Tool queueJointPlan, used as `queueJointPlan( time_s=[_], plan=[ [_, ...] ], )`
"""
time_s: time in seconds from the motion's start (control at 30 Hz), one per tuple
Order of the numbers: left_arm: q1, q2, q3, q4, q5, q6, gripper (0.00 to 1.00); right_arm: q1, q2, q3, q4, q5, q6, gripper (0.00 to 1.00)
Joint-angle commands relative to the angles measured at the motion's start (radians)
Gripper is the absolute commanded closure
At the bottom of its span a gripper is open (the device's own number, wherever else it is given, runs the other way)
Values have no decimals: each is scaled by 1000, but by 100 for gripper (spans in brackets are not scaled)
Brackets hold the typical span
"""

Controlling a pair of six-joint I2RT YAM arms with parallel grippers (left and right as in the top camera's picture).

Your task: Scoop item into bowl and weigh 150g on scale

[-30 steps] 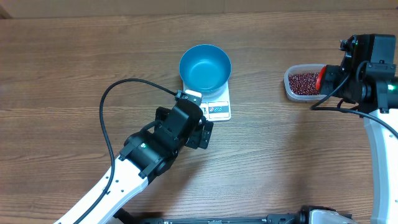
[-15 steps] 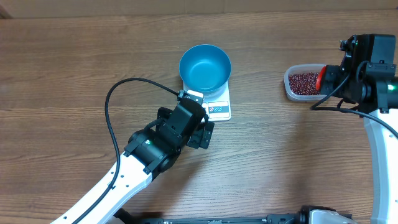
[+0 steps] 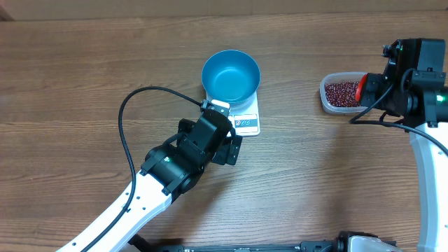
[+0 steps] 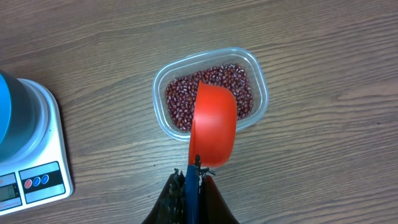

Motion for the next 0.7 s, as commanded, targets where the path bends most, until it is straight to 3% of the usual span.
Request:
queueJointPlan(
  time_s=[0.0,0.37,0.67],
  plan=[
    [-1,9,-7,30,-23,-9,0,0,2,33,2,-2,-8,96],
    [-1,9,-7,164,-224,-2,1,0,2,33,3,-1,-8,96],
    [-1,9,-7,164,-227,-2,0,0,2,33,3,-2,-8,96]
  ],
)
